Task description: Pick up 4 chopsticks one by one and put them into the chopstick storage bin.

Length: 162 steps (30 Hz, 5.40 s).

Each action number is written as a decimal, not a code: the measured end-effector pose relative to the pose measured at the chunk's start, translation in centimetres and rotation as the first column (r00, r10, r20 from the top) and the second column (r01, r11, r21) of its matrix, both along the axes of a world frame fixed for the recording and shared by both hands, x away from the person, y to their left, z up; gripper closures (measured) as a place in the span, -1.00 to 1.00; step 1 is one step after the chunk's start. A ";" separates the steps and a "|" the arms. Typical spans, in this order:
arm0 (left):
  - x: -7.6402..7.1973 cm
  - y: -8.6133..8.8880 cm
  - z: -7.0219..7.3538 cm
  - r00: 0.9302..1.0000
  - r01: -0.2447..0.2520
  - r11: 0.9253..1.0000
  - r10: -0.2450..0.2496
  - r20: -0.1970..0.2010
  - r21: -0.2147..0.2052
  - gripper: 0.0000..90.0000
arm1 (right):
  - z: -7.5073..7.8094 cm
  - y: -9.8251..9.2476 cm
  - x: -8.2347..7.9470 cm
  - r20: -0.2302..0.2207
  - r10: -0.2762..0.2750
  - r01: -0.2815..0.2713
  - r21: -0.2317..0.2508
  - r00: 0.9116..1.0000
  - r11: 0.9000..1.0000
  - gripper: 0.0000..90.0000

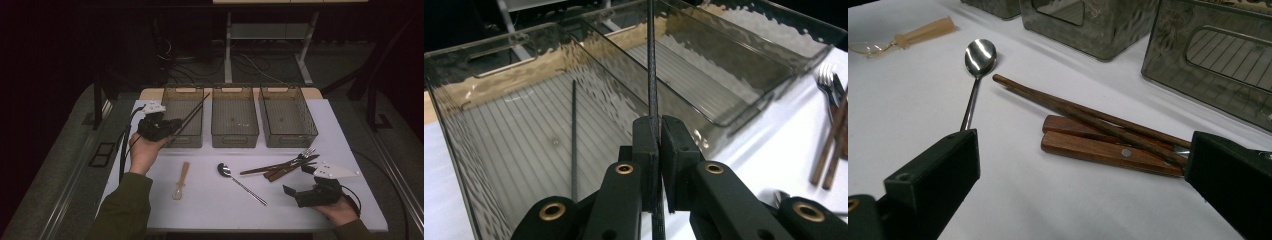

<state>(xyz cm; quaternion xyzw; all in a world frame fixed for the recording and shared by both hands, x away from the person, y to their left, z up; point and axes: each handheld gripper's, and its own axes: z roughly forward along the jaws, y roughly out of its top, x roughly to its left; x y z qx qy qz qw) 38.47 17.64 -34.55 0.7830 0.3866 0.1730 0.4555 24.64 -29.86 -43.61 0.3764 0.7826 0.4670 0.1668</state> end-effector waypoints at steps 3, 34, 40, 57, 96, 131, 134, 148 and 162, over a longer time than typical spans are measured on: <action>0.9 0.0 0.1 1.000 -0.011 1.000 0.011 -0.001 -0.005 0.90 | 0.0 0.0 0.0 0.001 0.001 -0.001 -0.002 1.000 1.000 -0.99; 8.8 -0.2 -2.7 0.978 -0.189 0.974 0.197 -0.062 0.123 0.90 | 0.1 -0.1 0.0 -0.001 0.004 -0.004 0.011 1.000 1.000 -0.99; 9.4 -0.3 -3.6 0.971 -0.202 0.966 0.220 -0.097 0.164 0.90 | 0.0 -0.2 0.0 -0.001 0.002 -0.002 0.011 1.000 1.000 -0.99; 9.6 -0.1 -3.8 0.964 -0.216 0.965 0.235 -0.122 0.151 0.61 | 0.0 -0.1 0.0 0.001 0.005 -0.005 0.009 1.000 1.000 -0.99; 0.0 0.1 -0.9 0.999 0.037 0.998 -0.037 -0.003 0.041 -0.64 | 0.0 -0.1 -0.1 -0.002 0.001 -0.001 0.005 1.000 1.000 -0.99; -12.2 -0.7 -8.4 0.984 0.178 0.984 -0.179 -0.018 -0.026 -0.99 | 0.2 -0.1 -0.1 -0.029 0.017 -0.018 -0.028 0.999 0.999 -0.99; -12.0 -0.8 -8.6 0.983 0.180 0.983 -0.181 -0.024 -0.016 -0.99 | 0.4 -0.2 0.0 -0.054 0.022 -0.024 -0.034 0.998 0.999 -0.79; -11.7 -1.0 -8.9 0.982 0.188 0.982 -0.188 -0.021 -0.005 -1.00 | 0.9 -0.9 1.4 -0.158 -0.017 0.010 -0.045 0.987 0.999 0.27; -11.5 -0.8 -8.6 0.980 0.198 0.980 -0.199 -0.027 -0.037 -0.95 | 2.6 -1.6 5.0 -0.137 -0.044 0.032 -0.086 0.990 0.996 0.97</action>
